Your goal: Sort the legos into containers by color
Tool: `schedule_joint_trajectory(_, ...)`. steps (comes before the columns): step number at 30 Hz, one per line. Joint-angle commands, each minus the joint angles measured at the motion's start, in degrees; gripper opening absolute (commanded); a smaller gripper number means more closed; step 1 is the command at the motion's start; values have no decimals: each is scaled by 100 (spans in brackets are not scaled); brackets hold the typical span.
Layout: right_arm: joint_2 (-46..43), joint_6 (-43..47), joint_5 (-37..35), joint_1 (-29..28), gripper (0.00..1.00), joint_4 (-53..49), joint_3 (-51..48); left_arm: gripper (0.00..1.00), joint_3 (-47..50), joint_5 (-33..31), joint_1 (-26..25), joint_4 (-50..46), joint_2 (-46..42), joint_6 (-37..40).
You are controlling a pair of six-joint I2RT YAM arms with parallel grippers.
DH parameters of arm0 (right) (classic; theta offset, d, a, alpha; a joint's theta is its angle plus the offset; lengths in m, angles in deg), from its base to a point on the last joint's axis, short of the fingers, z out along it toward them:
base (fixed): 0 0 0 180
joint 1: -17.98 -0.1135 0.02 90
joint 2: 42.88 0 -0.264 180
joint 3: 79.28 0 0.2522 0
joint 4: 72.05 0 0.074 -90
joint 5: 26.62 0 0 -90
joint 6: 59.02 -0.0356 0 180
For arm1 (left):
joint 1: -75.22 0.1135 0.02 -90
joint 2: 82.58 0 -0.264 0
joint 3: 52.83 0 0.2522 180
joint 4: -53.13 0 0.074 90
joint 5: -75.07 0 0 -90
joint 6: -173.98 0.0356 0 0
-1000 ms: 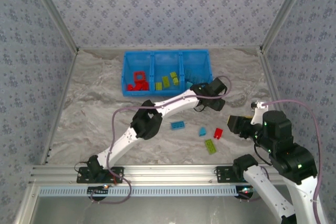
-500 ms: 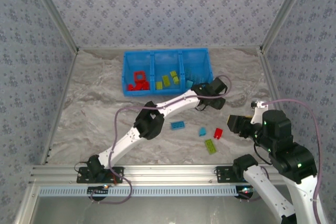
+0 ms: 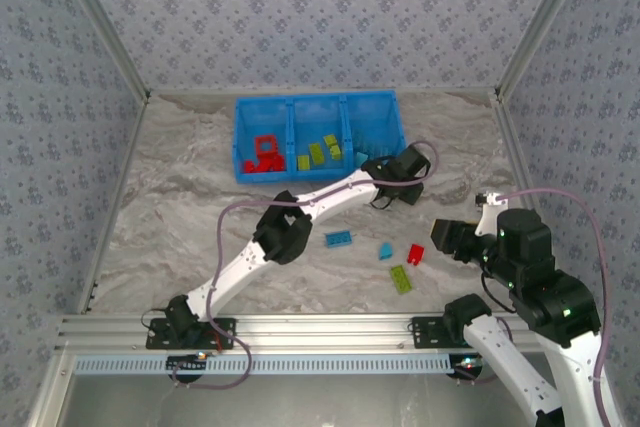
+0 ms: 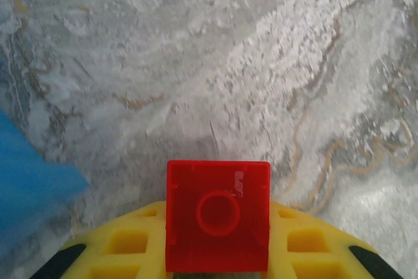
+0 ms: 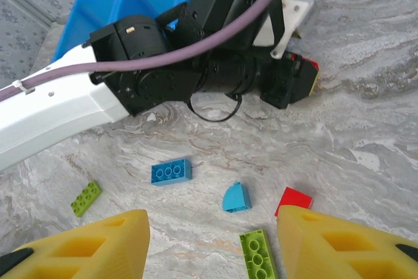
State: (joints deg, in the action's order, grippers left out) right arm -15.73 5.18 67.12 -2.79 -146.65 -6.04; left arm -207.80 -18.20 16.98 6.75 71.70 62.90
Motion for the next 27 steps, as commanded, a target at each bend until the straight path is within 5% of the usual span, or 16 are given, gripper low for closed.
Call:
schedule_joint_trajectory(1, -2, 253, 263, -32, 57, 267, 131, 23, 732, 12, -236, 401, -1057, -205)
schedule_joint_trajectory(10, 217, 1058, 1562, -43, 56, 790, 345, 24, 4252, -51, -117, 1127, -3974, -954)
schedule_joint_trajectory(15, 462, 987, 1662, -335, 56, 1577, 21, 24, 5876, -159, 529, 682, -5646, -1267)
schedule_joint_trajectory(17, 659, 998, 1288, -833, 56, 1890, -80, 25, 6231, -183, 916, 347, -6127, -1245)
schedule_joint_trajectory(23, 1894, 1376, -943, -3492, 56, 2796, 18, 26, 6696, 215, 2406, -40, -6851, -861)
schedule_joint_trajectory(27, 2800, 1304, -1200, -4203, 56, 3717, 89, 26, 6491, 799, 3259, 100, -6481, -618)
